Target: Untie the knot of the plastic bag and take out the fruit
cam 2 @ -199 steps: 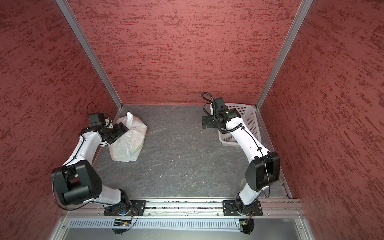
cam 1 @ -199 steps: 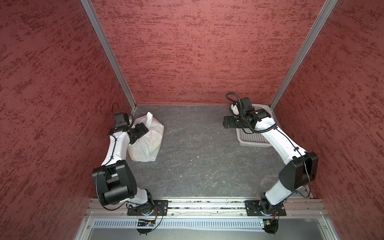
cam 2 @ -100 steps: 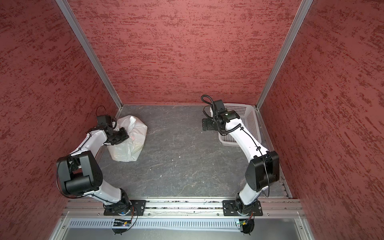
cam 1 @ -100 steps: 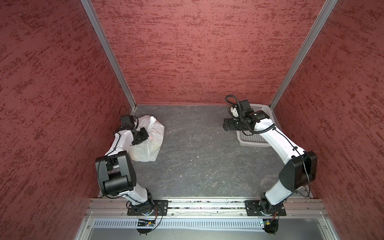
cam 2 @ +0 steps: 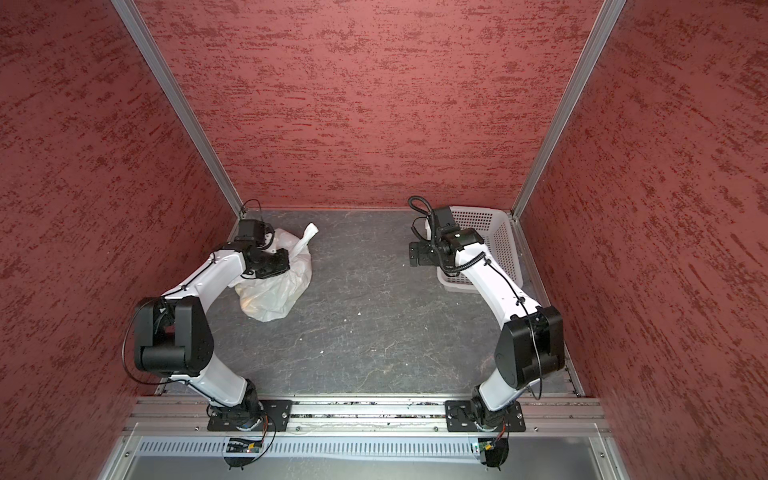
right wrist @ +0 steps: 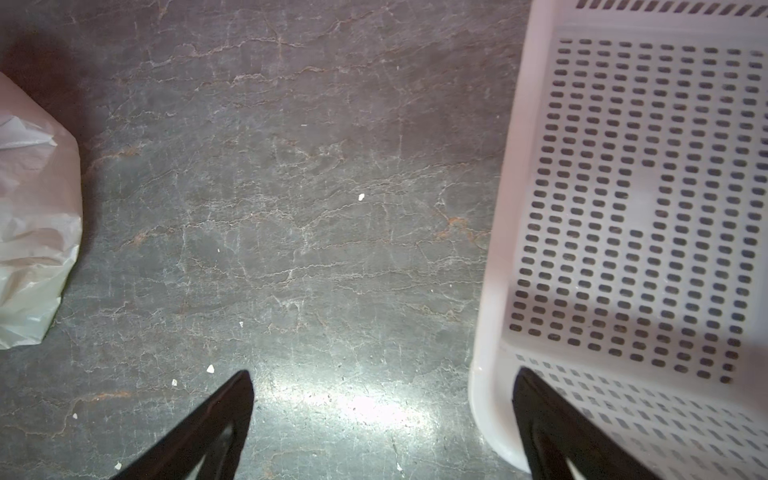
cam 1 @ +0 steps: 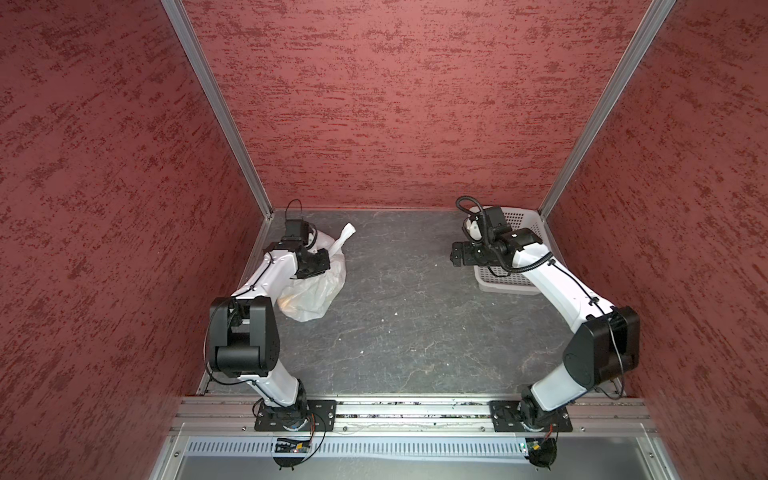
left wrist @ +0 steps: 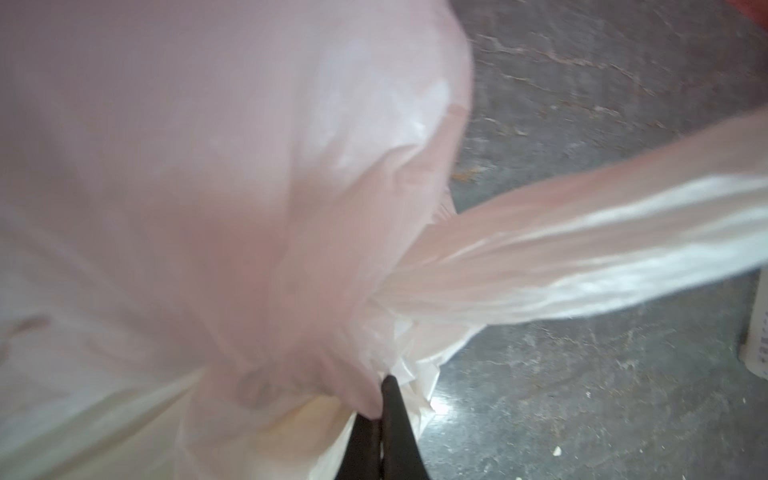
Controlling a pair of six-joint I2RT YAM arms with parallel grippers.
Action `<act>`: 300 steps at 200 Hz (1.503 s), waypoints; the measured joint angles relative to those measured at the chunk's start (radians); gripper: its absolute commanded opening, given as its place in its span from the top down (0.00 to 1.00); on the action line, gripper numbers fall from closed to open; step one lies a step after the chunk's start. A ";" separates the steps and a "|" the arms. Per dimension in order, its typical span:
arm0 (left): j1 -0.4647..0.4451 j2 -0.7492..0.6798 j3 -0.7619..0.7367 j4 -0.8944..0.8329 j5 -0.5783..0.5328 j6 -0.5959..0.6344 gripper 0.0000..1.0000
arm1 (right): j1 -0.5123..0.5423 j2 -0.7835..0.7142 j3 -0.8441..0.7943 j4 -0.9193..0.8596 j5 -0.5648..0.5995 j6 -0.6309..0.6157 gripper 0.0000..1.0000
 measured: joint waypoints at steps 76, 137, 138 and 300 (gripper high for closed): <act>-0.443 0.192 0.221 -0.003 0.091 -0.081 1.00 | -0.158 -0.109 -0.093 0.019 -0.036 -0.016 0.02; -0.693 0.230 0.239 -0.046 0.184 -0.118 1.00 | -0.176 -0.159 -0.098 0.020 -0.067 -0.026 0.02; -0.697 0.227 0.233 -0.047 0.186 -0.118 1.00 | -0.176 -0.159 -0.098 0.020 -0.068 -0.026 0.02; -0.693 -0.051 -0.041 -0.085 0.034 -0.131 0.63 | 0.056 -0.092 -0.132 0.077 -0.343 -0.195 0.02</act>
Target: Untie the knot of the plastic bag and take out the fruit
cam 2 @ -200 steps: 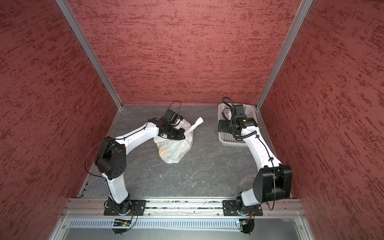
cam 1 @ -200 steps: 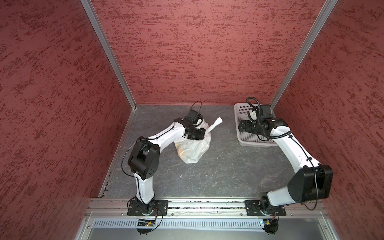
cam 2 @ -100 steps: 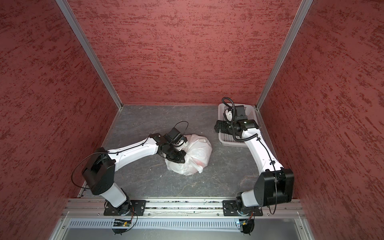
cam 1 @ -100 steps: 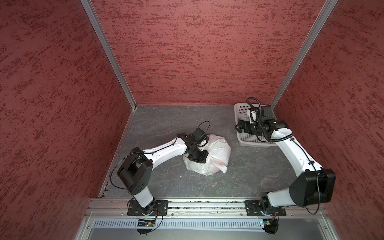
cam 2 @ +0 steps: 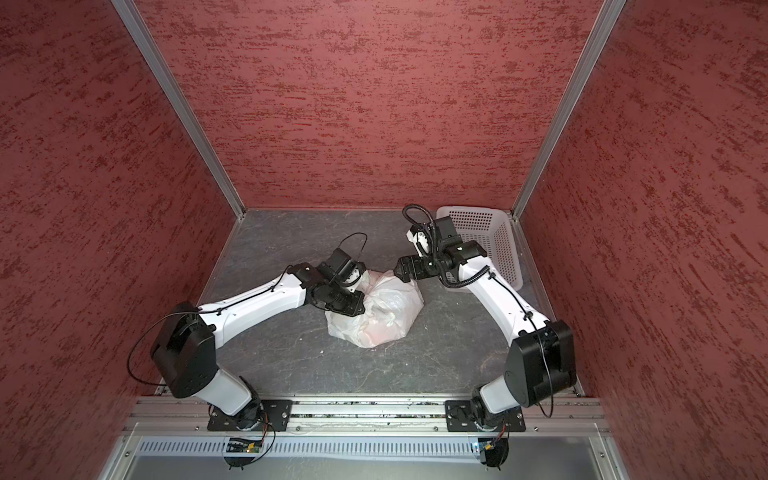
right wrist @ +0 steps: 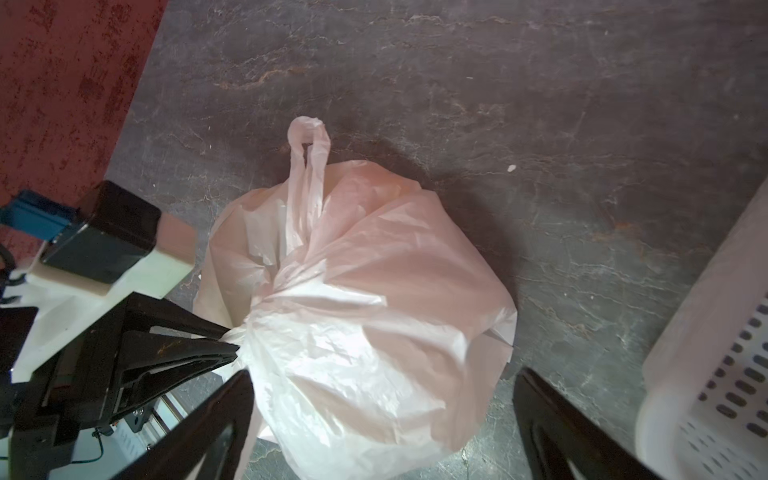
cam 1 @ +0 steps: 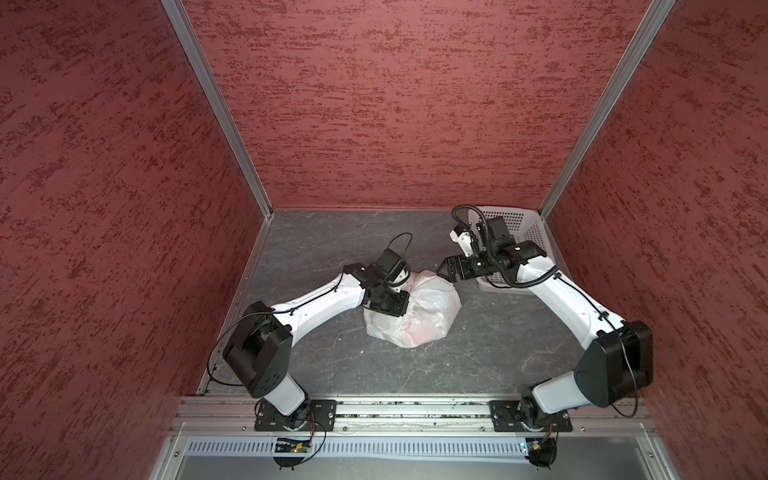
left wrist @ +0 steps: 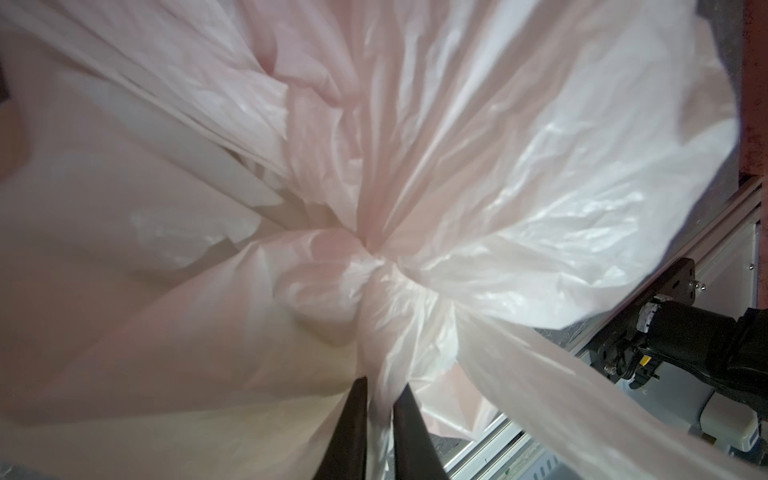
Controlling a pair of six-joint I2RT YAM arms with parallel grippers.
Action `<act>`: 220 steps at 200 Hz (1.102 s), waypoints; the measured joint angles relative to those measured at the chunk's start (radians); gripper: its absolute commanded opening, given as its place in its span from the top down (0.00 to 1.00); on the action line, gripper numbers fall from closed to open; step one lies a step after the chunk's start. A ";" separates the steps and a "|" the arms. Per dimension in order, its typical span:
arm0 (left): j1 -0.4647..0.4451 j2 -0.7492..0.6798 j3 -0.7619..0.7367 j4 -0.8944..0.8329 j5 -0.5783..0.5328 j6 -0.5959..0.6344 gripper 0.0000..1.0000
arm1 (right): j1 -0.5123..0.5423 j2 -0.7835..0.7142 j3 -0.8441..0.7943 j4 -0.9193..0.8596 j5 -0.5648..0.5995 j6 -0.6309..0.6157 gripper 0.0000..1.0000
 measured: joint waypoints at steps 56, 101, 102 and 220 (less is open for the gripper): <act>-0.002 -0.149 -0.079 0.081 -0.038 -0.063 0.41 | 0.074 0.000 -0.033 0.066 0.019 -0.106 0.09; -0.002 -0.156 -0.157 0.171 -0.062 -0.123 0.41 | 0.169 0.018 -0.019 0.088 0.047 -0.218 0.10; -0.002 -0.156 -0.157 0.171 -0.062 -0.123 0.41 | 0.169 0.018 -0.019 0.088 0.047 -0.218 0.10; -0.021 -0.109 -0.264 0.387 -0.031 -0.174 0.84 | 0.260 0.110 -0.010 0.079 0.171 -0.331 0.13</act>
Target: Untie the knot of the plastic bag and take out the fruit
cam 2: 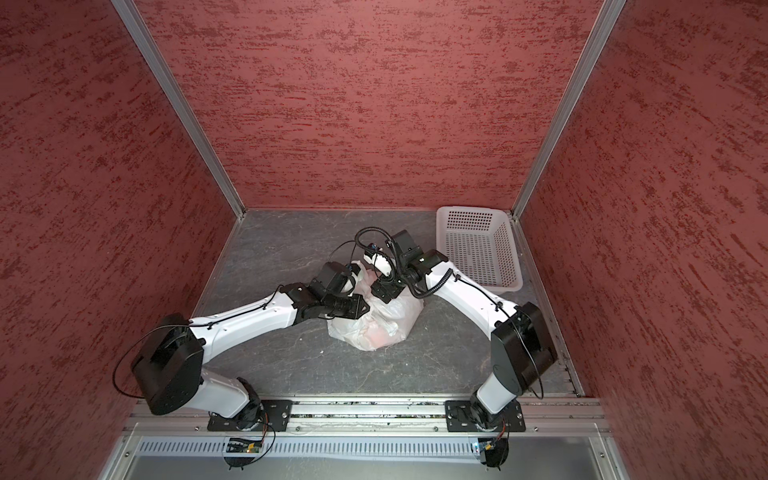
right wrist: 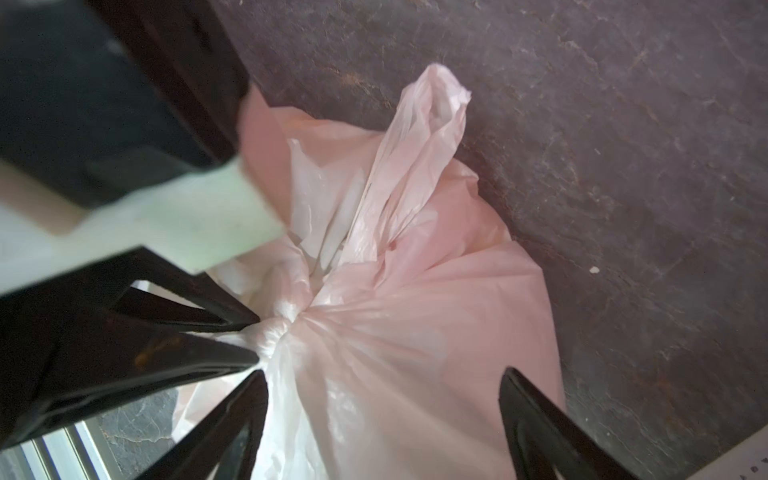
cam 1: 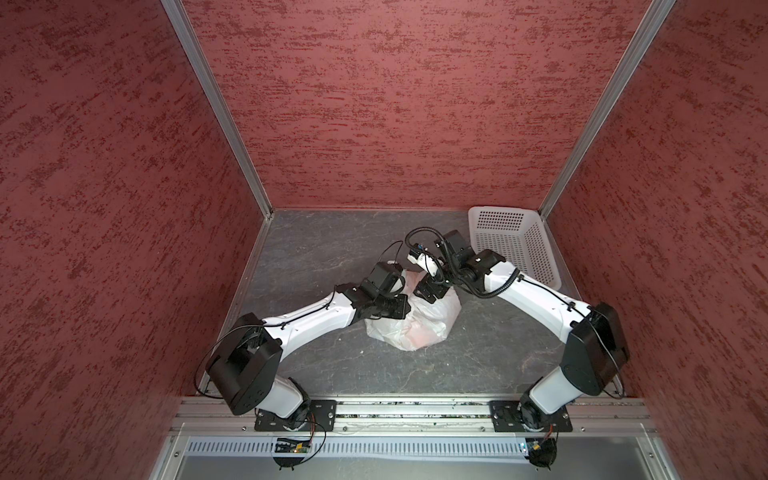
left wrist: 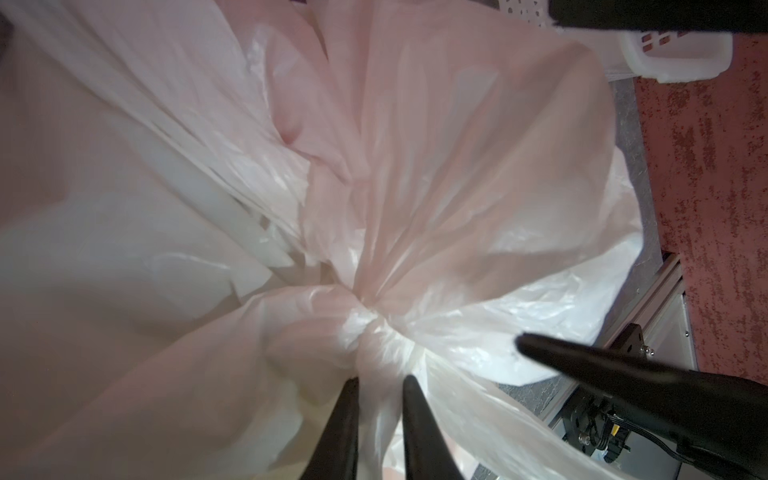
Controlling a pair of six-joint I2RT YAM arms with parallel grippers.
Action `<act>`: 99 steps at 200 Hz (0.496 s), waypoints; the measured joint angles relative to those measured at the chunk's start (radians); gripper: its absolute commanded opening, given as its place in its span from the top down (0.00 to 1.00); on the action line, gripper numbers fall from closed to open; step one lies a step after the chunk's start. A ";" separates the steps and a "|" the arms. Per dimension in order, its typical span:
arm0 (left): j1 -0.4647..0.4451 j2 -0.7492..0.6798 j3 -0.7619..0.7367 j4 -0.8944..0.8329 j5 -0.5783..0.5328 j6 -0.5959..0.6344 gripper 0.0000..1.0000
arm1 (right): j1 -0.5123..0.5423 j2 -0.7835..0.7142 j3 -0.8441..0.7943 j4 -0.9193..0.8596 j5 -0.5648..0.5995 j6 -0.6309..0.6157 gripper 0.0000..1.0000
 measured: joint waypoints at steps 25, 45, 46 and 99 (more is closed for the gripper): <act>-0.002 -0.005 -0.030 0.021 0.000 -0.011 0.89 | 0.002 0.000 -0.024 0.002 0.009 -0.008 0.14; -0.004 -0.026 -0.047 0.029 -0.005 -0.012 0.92 | 0.010 0.000 -0.039 0.008 0.009 -0.014 0.15; -0.004 -0.028 -0.048 0.029 -0.005 -0.011 0.93 | 0.011 0.000 -0.040 0.008 0.009 -0.014 0.15; -0.014 -0.060 -0.058 0.040 -0.025 -0.018 0.99 | 0.052 0.000 -0.089 0.039 0.023 -0.026 0.24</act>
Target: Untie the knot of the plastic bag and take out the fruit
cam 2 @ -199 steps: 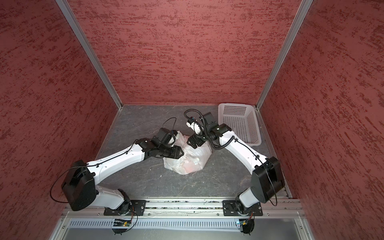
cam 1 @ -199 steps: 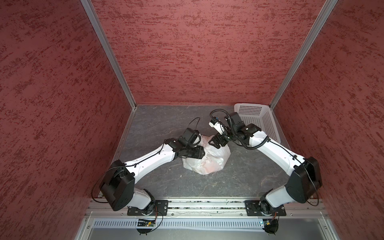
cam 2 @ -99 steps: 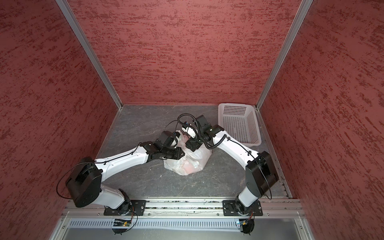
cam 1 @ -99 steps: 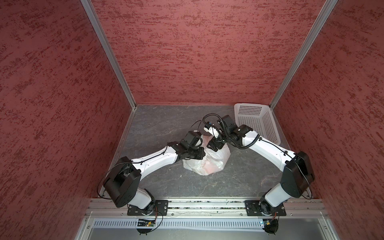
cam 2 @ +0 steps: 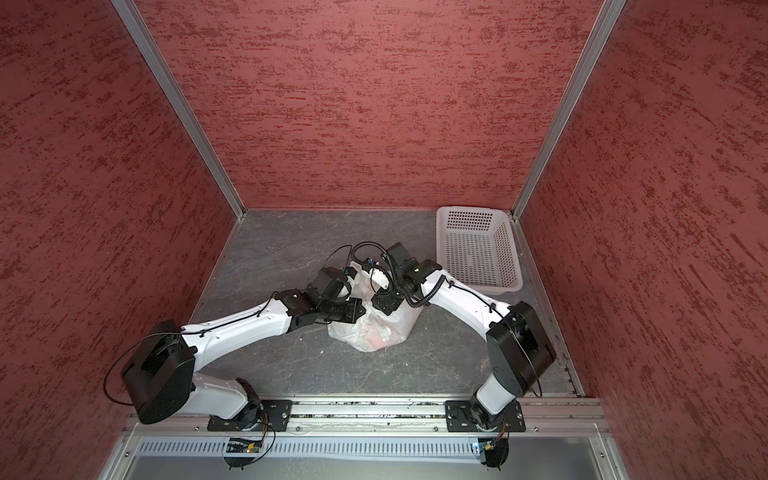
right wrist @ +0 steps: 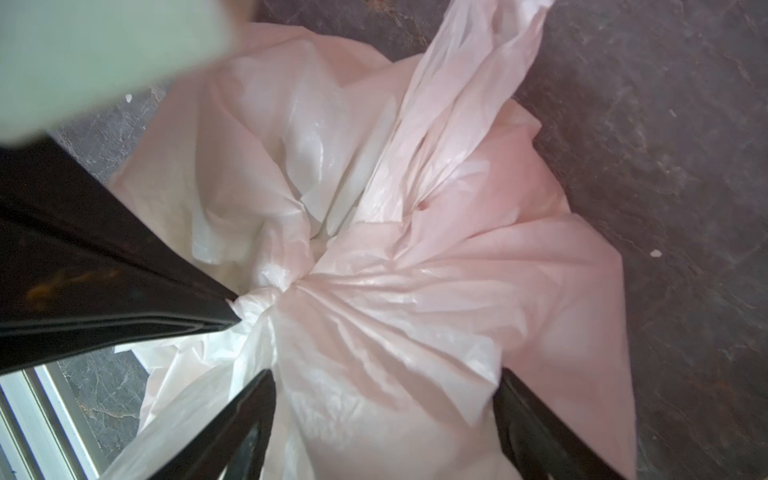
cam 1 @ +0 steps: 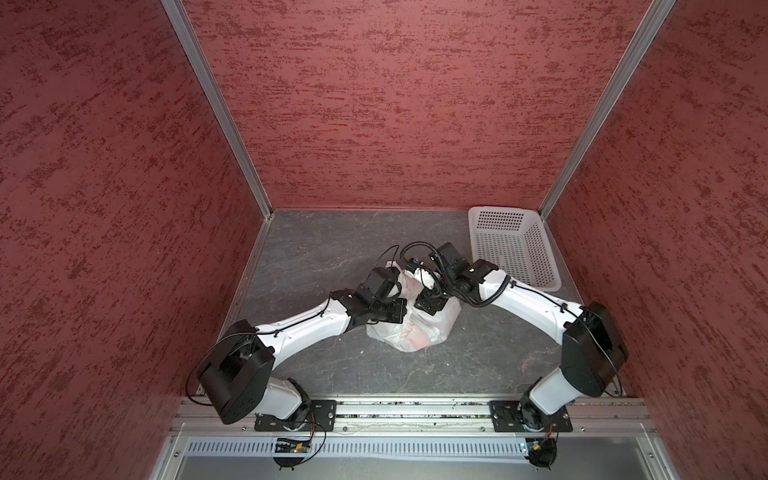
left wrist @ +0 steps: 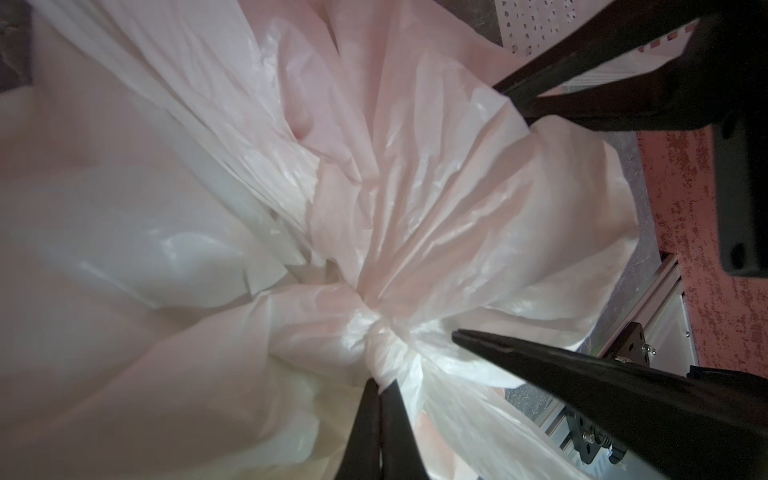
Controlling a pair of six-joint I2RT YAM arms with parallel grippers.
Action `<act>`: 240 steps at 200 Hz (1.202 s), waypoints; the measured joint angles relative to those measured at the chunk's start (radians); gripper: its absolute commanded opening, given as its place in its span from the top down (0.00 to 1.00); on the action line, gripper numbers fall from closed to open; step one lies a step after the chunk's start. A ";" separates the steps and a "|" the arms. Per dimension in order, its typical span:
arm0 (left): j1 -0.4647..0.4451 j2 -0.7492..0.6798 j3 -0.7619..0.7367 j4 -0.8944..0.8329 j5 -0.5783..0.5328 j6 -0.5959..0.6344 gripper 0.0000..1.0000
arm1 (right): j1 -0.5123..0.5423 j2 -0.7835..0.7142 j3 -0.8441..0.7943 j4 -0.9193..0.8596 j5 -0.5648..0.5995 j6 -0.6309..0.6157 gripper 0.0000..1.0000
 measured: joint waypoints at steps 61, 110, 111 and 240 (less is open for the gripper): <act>-0.011 -0.021 -0.003 0.000 -0.028 0.000 1.00 | 0.009 -0.008 -0.014 0.043 0.019 0.011 0.90; 0.005 -0.113 -0.014 -0.013 -0.082 0.001 1.00 | 0.011 -0.159 -0.107 0.097 0.018 0.084 1.00; 0.006 -0.116 -0.015 -0.014 -0.083 0.001 1.00 | 0.011 -0.163 -0.109 0.098 0.018 0.086 1.00; 0.362 -0.506 -0.296 -0.145 -0.180 -0.071 1.00 | -0.190 -0.537 -0.507 0.224 0.157 0.634 1.00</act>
